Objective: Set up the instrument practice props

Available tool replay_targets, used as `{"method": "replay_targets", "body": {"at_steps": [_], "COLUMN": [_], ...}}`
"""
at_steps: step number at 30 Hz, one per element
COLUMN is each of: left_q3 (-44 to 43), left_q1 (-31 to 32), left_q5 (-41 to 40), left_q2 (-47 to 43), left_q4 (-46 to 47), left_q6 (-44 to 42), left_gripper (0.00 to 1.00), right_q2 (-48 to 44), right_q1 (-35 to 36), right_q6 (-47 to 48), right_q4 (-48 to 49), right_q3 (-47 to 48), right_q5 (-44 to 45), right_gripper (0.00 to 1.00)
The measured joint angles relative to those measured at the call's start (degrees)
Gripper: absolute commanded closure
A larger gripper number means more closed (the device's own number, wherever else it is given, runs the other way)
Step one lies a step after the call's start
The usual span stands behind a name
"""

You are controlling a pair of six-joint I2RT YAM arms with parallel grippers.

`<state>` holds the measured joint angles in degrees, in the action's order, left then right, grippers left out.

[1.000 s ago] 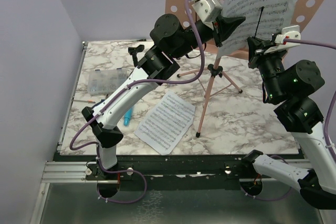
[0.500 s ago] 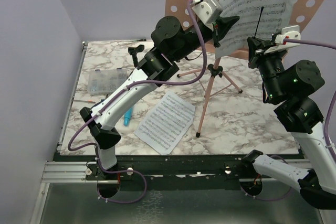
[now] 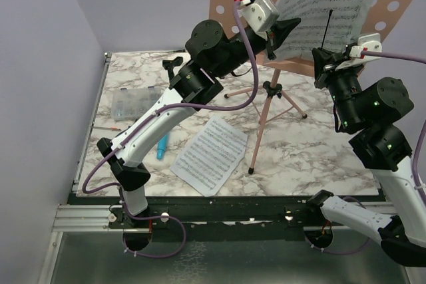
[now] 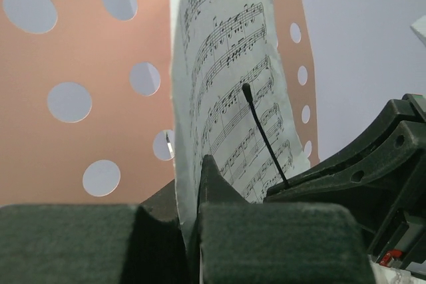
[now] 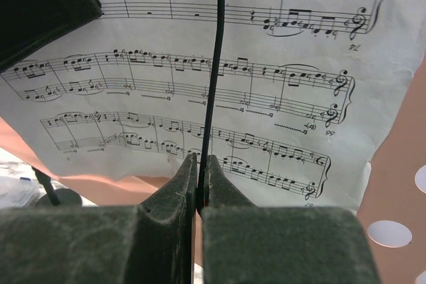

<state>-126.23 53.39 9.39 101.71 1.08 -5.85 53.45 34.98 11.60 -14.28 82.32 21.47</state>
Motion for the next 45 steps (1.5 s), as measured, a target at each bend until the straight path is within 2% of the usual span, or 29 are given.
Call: {"method": "replay_targets", "body": {"at_steps": [17, 23, 30, 37, 45], "left_q3": [-2.8, -3.4, -3.4, 0.2, 5.8], "left_q1": [0.0, 0.0, 0.0, 0.3, 0.5], "left_q5": [5.0, 5.6, 5.5, 4.0, 0.7], "left_q2": [2.5, 3.8, 4.0, 1.9, -1.7], "left_q4": [0.1, 0.0, 0.1, 0.7, 1.6], "left_q6": [-0.4, -0.2, -0.2, -0.9, -1.9], "left_gripper": [0.99, 0.71, 0.51, 0.43, 0.41], "right_q2": [-0.7, -1.2, -1.4, -1.4, -1.4], "right_q1": [0.0, 0.0, 0.0, 0.0, 0.0], "right_q6": [-0.7, -1.0, -1.1, -1.1, -1.1], "right_q4": [-0.3, -0.3, -0.3, -0.3, -0.3], "right_q3": [-0.4, -0.8, -0.9, -1.1, -1.1], "right_q5": [-2.7, -2.7, -2.7, -2.7, -2.7], "right_gripper": [0.99, 0.99, 0.99, 0.99, 0.99]}}
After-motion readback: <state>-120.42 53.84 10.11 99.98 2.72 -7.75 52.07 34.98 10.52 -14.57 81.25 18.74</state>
